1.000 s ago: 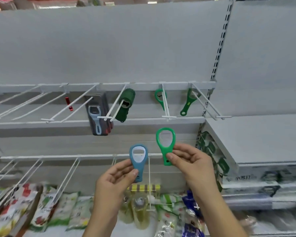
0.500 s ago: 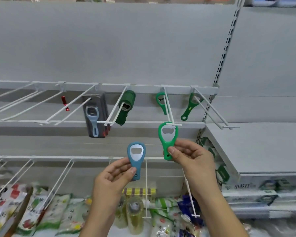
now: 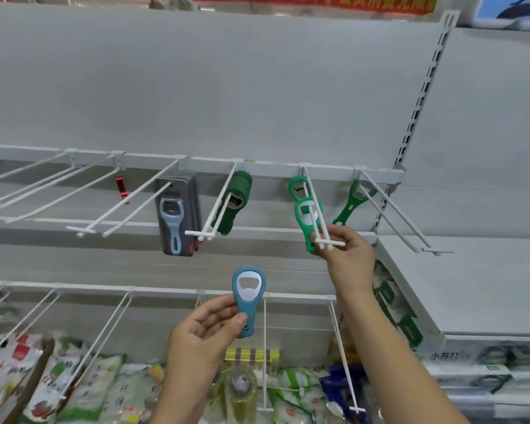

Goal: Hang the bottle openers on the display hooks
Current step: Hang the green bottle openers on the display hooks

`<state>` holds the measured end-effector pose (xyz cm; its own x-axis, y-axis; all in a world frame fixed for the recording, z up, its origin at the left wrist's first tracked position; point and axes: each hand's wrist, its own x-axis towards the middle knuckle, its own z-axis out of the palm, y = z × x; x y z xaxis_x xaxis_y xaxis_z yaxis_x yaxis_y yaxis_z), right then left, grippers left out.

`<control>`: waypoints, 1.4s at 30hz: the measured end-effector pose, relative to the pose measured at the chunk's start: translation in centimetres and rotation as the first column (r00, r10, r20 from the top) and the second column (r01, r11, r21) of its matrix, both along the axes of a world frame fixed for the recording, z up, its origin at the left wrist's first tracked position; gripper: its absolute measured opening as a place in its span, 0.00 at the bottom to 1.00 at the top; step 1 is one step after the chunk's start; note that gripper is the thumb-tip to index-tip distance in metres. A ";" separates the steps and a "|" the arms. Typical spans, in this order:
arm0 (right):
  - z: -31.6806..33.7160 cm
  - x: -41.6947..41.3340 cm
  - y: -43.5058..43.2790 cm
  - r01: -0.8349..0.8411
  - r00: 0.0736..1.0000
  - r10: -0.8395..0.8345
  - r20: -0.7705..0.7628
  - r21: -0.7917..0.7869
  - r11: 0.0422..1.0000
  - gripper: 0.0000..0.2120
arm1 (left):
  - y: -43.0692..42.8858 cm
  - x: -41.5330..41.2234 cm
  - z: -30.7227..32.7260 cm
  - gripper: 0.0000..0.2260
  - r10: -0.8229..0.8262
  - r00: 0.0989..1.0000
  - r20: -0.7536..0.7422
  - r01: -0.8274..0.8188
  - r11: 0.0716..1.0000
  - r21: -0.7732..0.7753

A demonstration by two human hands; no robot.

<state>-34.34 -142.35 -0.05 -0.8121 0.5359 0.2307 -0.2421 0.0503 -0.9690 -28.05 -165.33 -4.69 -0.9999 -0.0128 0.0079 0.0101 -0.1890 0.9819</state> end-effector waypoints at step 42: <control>-5.9 10.3 -2.2 -0.309 0.939 0.327 0.104 -0.158 0.938 0.14 | 4.6 1.7 1.2 0.13 -0.075 0.997 -0.031 0.077 0.995 0.062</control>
<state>-24.00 -144.58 -5.91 -0.9629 0.2637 0.0572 -0.0981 -0.1447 -0.9846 -26.33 -160.72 -3.51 -0.9973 0.0622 0.0379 0.0210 -0.2516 0.9676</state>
